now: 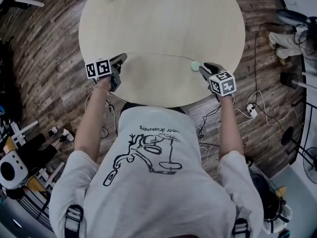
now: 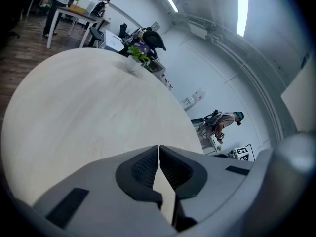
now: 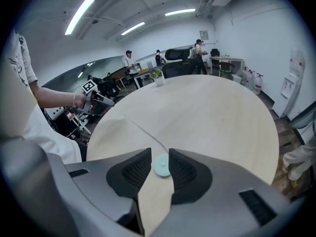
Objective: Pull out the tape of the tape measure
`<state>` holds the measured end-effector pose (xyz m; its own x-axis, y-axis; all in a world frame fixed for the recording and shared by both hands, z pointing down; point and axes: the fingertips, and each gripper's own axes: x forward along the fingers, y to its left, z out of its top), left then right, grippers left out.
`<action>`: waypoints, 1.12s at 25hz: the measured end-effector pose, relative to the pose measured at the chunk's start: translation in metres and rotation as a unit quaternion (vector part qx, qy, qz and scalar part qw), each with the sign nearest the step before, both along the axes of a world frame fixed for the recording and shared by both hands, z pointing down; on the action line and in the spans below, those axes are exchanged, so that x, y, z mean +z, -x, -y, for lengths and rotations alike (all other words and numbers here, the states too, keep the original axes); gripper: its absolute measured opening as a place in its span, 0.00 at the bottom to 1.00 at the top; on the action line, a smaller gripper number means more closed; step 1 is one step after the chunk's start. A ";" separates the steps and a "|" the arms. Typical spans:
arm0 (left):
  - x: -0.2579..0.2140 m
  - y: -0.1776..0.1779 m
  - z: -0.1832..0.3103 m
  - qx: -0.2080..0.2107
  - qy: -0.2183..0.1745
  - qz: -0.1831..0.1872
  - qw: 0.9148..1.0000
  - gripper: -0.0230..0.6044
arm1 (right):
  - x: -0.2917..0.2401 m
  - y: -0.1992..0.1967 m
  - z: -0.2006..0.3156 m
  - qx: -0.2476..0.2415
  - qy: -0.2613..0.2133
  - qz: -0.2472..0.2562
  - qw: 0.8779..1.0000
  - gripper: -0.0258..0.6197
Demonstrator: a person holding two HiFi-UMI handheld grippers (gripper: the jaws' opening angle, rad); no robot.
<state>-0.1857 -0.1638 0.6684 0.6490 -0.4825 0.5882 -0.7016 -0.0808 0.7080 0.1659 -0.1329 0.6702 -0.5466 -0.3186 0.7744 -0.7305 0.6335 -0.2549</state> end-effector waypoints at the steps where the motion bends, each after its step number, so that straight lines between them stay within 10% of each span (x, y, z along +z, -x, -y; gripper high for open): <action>1: -0.010 -0.004 -0.001 -0.001 -0.011 0.000 1.000 0.08 | -0.009 0.000 0.000 0.003 -0.010 0.003 1.000 0.20; 14: -0.161 -0.055 -0.020 0.029 -0.200 0.023 0.979 0.07 | -0.158 0.030 -0.004 0.043 -0.150 0.054 0.986 0.08; 28: -0.304 -0.083 -0.057 0.030 -0.380 0.121 0.917 0.07 | -0.297 0.057 -0.038 0.074 -0.274 0.071 0.956 0.06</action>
<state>-0.1026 -0.1073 0.3643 0.5829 -0.7799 0.2282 -0.8088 -0.5297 0.2555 0.1089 -0.0953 0.3731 -0.5505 -0.7375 0.3911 -0.8056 0.5922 -0.0173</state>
